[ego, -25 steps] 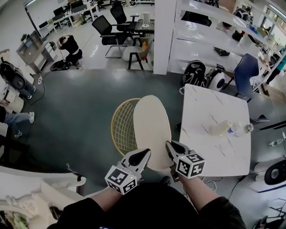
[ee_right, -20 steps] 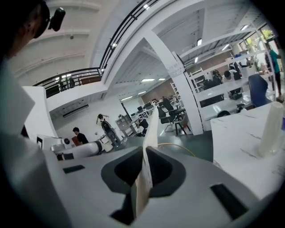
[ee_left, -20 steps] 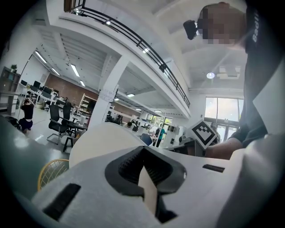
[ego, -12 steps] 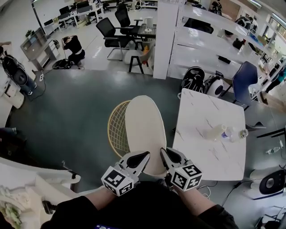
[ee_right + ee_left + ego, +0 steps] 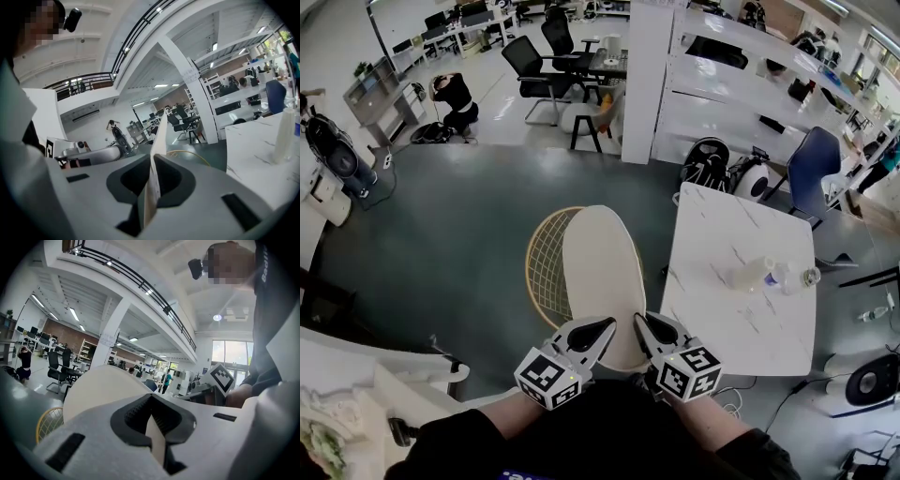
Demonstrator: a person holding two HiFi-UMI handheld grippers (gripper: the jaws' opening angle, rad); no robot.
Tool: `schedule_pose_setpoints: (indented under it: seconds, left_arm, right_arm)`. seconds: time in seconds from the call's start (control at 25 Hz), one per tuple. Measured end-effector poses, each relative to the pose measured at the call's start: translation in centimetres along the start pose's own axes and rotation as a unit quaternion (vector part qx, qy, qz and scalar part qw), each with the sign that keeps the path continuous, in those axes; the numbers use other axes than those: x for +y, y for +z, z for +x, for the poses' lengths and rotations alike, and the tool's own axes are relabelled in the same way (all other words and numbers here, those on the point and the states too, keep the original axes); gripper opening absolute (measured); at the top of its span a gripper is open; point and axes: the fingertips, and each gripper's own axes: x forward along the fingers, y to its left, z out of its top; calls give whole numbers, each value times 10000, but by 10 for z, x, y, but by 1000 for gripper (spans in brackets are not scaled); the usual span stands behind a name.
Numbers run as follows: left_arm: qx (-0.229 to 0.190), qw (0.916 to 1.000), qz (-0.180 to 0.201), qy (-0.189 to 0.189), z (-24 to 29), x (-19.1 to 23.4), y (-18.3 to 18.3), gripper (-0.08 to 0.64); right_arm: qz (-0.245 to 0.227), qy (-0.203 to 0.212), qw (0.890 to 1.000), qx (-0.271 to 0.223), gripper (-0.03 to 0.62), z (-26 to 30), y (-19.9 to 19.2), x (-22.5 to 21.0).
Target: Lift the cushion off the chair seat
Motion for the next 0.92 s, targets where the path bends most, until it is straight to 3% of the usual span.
schedule_pose_setpoints:
  seconds: [0.92]
  left_arm:
    - [21,10000,19,17,-3,-1,-2,12]
  right_arm:
    - [-14,79,10000,6,41,-1,-1,5]
